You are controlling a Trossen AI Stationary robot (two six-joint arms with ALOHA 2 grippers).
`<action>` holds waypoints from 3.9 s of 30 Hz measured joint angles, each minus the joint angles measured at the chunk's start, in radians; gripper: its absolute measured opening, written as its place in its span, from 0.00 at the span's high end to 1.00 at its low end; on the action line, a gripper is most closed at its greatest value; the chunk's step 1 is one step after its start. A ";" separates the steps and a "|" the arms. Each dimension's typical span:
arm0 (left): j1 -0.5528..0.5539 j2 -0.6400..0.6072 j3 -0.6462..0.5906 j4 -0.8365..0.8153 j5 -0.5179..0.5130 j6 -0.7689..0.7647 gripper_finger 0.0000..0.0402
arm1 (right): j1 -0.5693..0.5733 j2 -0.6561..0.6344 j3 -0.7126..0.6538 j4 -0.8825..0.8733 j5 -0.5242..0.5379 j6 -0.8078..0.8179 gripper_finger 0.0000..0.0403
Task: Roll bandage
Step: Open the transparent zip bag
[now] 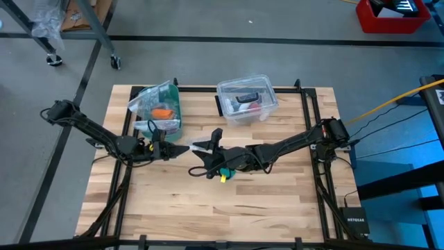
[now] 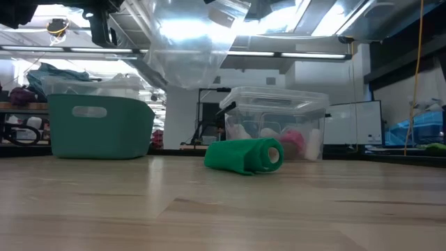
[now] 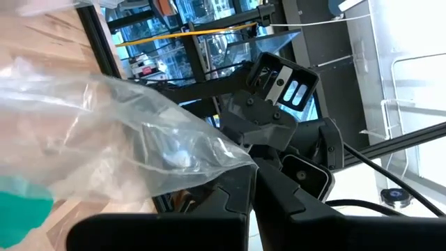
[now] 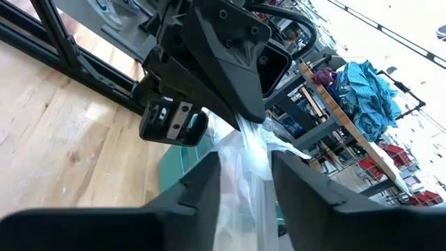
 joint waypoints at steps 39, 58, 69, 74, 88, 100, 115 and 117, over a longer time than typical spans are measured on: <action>0.000 0.000 0.000 0.004 0.000 -0.004 1.00 | 0.030 0.000 0.000 0.049 0.071 -0.010 0.84; 0.000 0.000 0.000 0.004 0.000 -0.007 1.00 | 0.030 0.000 0.000 0.050 0.071 0.024 0.84; 0.000 0.000 0.000 0.005 0.001 -0.008 1.00 | 0.015 0.000 0.000 0.050 0.071 0.043 0.70; 0.000 0.000 0.000 0.005 0.001 -0.007 1.00 | 0.015 0.000 0.000 0.050 0.071 0.043 0.62; 0.000 0.000 0.000 0.005 0.002 0.003 1.00 | 0.017 0.000 0.000 0.048 0.044 0.042 0.93; 0.001 -0.002 -0.002 0.111 0.112 0.465 0.90 | 0.020 0.000 0.001 0.039 0.036 0.042 0.94; -0.007 -0.031 0.000 0.100 0.198 1.092 0.59 | 0.018 0.002 -0.001 0.019 0.077 0.086 0.94; -0.007 -0.032 0.000 0.060 0.169 1.223 0.58 | 0.018 0.002 -0.001 0.017 0.053 0.116 0.94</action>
